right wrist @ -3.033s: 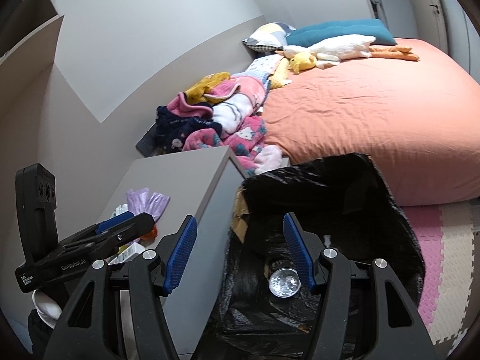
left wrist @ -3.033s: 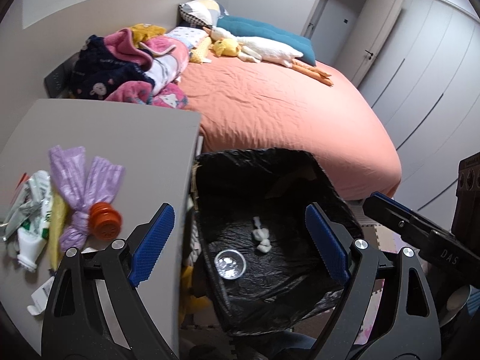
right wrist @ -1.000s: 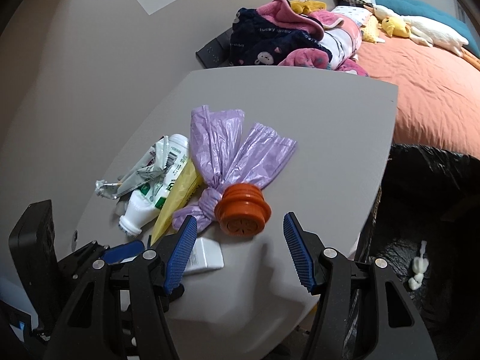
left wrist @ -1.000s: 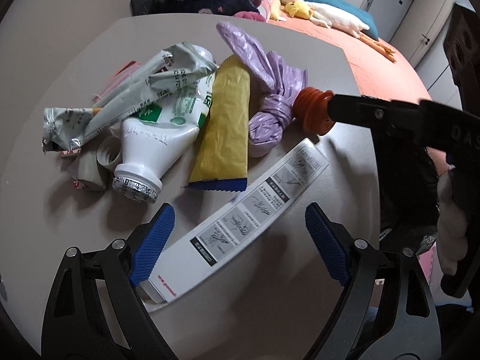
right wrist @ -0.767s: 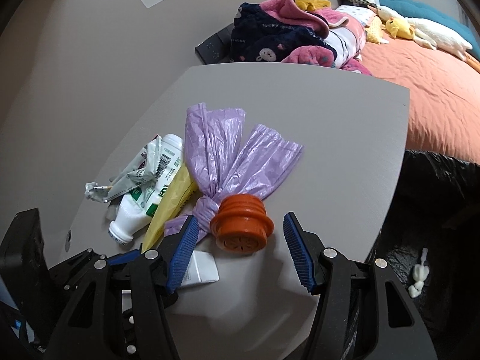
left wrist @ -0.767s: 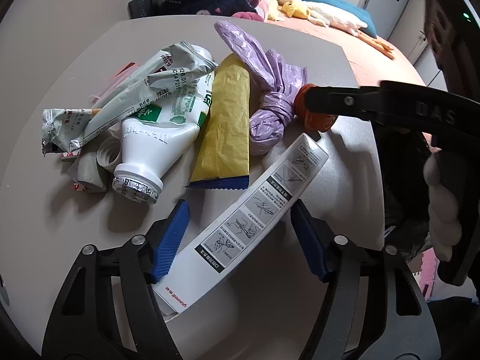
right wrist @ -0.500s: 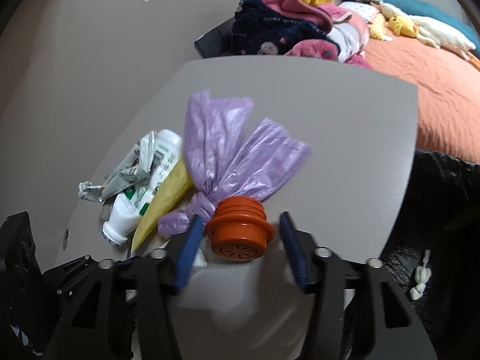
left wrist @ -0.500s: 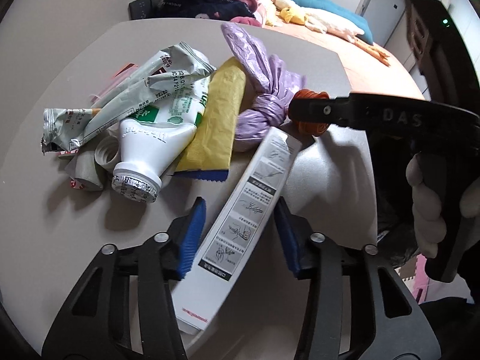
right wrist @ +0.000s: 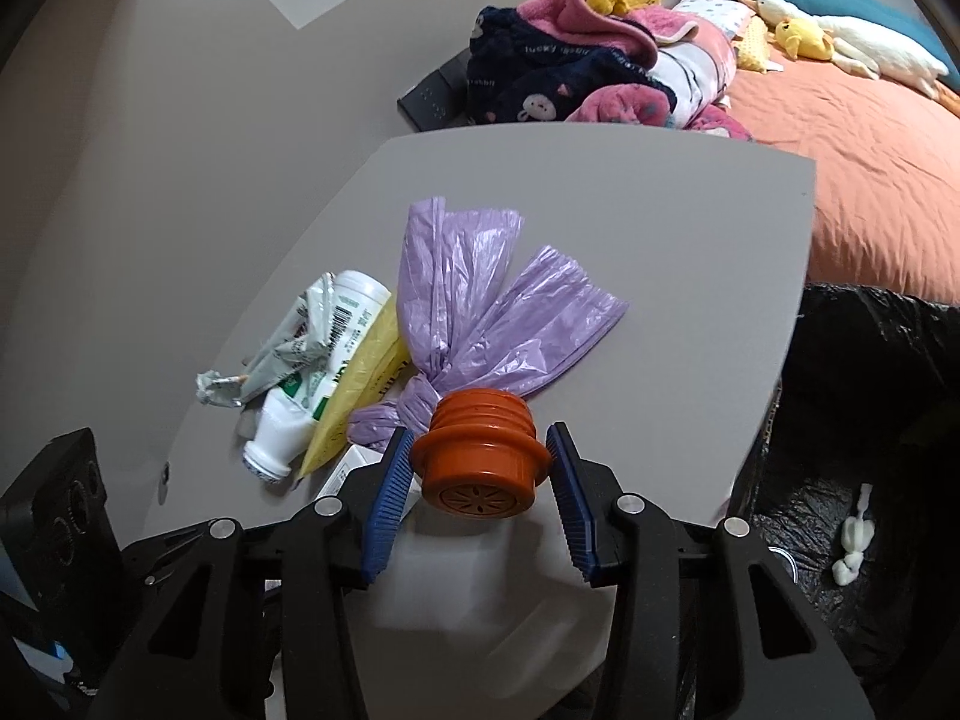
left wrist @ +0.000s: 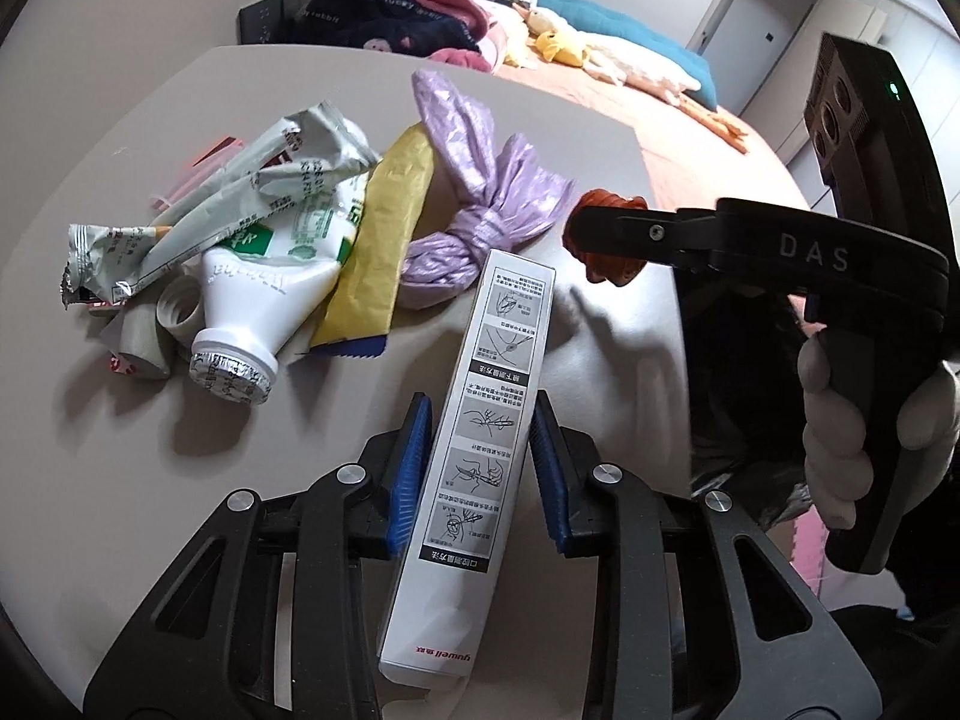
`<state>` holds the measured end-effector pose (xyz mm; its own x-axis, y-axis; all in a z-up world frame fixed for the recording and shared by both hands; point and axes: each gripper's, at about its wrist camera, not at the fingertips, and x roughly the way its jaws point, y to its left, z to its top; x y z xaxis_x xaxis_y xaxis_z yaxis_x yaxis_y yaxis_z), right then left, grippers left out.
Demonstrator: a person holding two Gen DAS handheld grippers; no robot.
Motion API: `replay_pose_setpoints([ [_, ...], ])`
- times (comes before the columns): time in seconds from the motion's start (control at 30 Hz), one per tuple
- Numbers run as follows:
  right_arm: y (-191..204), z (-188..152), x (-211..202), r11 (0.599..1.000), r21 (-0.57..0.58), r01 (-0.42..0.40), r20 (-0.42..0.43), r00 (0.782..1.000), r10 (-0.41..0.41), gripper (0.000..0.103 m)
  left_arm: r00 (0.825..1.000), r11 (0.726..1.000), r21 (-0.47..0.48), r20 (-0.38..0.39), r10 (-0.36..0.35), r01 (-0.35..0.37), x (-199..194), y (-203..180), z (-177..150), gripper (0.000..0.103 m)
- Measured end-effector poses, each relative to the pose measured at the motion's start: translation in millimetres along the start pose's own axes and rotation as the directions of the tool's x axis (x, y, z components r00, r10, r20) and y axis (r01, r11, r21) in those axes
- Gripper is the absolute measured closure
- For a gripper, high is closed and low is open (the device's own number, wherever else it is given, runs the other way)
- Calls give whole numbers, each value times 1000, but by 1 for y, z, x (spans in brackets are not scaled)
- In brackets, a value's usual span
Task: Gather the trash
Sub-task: 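Carry the box and cap over the bin and release both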
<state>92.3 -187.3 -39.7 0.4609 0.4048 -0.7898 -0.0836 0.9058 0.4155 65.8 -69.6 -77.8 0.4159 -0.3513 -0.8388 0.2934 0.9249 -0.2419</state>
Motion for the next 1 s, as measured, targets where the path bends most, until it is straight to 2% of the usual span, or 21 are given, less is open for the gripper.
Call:
replay_pose_setpoints([
  [0.47, -18, -5, -69, 1000, 12, 23, 110, 994, -24, 56, 997, 998, 35, 56, -46, 44, -12, -37, 17, 70],
  [1.0, -47, -21, -131, 997, 46, 68, 197, 978, -76, 56, 989, 985, 138, 88, -117, 104, -8, -96, 36, 70],
])
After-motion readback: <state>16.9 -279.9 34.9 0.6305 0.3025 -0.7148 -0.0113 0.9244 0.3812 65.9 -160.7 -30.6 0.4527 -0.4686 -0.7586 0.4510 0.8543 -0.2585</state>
